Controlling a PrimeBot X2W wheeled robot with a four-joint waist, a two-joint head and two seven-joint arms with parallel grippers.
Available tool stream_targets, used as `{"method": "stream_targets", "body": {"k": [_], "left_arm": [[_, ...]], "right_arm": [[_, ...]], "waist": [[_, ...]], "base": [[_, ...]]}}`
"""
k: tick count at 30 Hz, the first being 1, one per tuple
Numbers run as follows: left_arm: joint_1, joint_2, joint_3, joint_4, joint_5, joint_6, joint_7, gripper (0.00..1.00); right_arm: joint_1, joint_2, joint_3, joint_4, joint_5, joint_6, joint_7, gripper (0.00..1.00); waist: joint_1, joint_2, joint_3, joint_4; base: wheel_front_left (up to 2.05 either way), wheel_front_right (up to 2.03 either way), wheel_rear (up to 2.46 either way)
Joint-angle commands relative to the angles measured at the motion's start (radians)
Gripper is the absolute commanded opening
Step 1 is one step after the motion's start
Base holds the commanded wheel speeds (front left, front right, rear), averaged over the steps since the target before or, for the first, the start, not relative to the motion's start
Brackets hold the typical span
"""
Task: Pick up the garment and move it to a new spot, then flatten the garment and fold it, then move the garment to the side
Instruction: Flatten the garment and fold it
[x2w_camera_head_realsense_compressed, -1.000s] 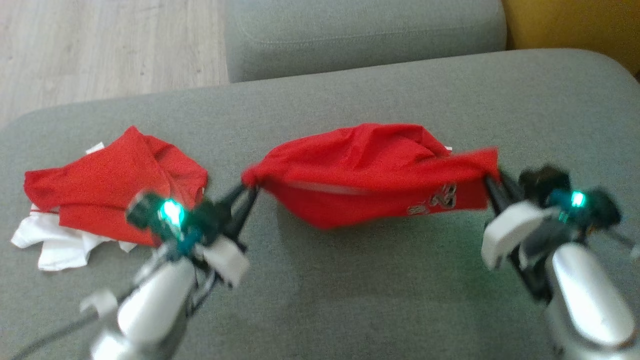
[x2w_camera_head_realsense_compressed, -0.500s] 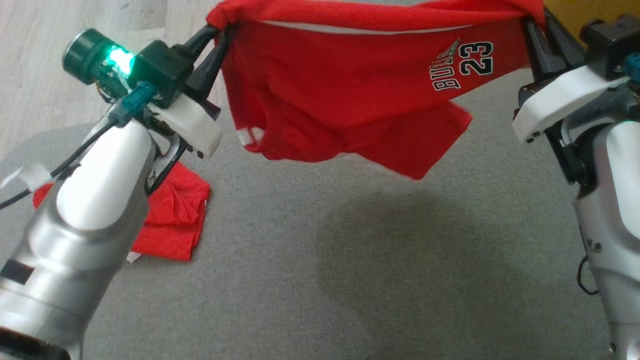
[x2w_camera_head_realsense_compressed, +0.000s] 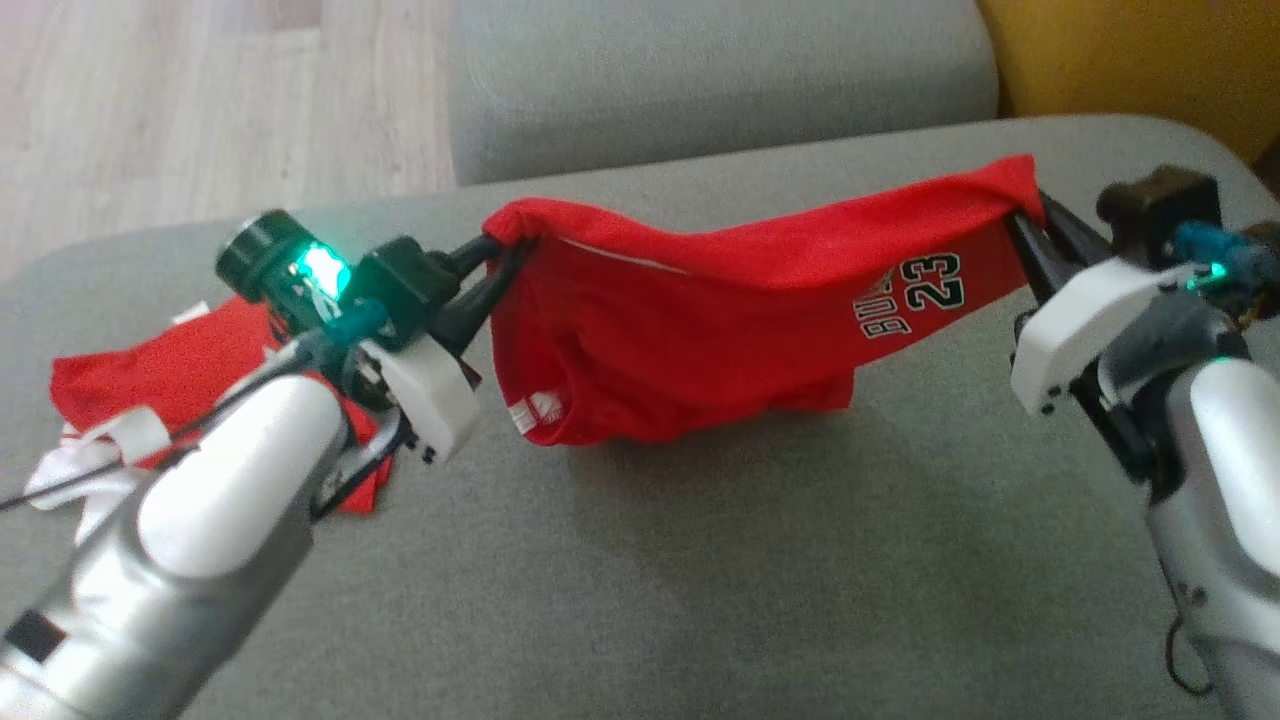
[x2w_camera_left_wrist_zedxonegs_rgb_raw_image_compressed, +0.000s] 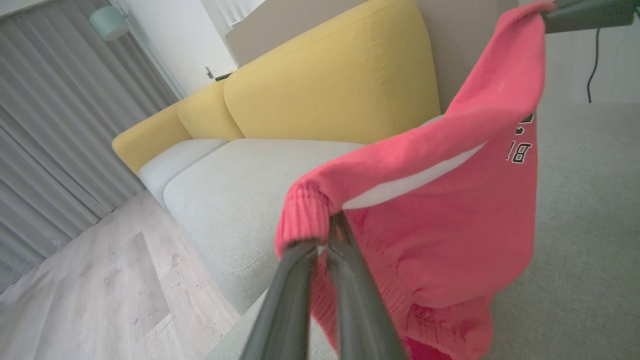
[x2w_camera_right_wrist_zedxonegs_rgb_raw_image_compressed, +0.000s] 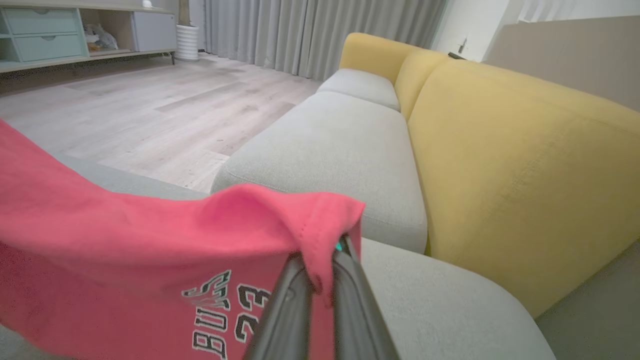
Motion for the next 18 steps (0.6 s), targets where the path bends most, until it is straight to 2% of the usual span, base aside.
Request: {"method": "stream_targets", "body": {"k": [1,5,7,9,14,18], "left_arm": [[-0.105,0.055,0.028,-0.039,-0.022,0.002,0.018,0.00],[-0.235,0.093,-0.018,-0.018,-0.071,0.002,0.039,0.00],[-0.382,0.106,-0.015,0.039,-0.096,0.002,0.007,0.00],[-0.435,0.105,-0.007,0.069,-0.092,0.002,-0.014,0.00],[-0.689,0.059,0.029,0.241,-0.020,0.014,-0.137,0.00],[-0.798,0.005,0.042,0.377,0.021,0.043,-0.257,0.00]], "right_arm": [[-0.077,-0.013,0.015,-0.038,0.022,-0.001,0.019,0.00],[-0.207,-0.010,0.045,0.003,0.059,-0.001,0.048,0.00],[-0.360,0.022,0.046,0.079,0.094,-0.001,0.040,0.00],[-0.418,0.034,0.040,0.111,0.100,-0.001,0.025,0.00],[-0.706,0.091,-0.040,0.308,0.063,-0.001,-0.136,0.00],[-0.842,0.130,-0.113,0.481,-0.010,-0.001,-0.291,0.00]], "waist": [[0.0001,-0.0001,0.041,-0.007],[0.0001,-0.0001,0.137,-0.026],[0.0001,-0.0001,0.229,-0.044],[0.0001,-0.0001,0.259,-0.049],[0.0001,-0.0001,0.387,-0.067],[0.0001,-0.0001,0.431,-0.074]], "base": [[0.00,0.00,0.00],[0.00,0.00,0.00],[0.00,0.00,0.00],[0.00,0.00,0.00],[0.00,0.00,0.00],[0.00,0.00,0.00]]}}
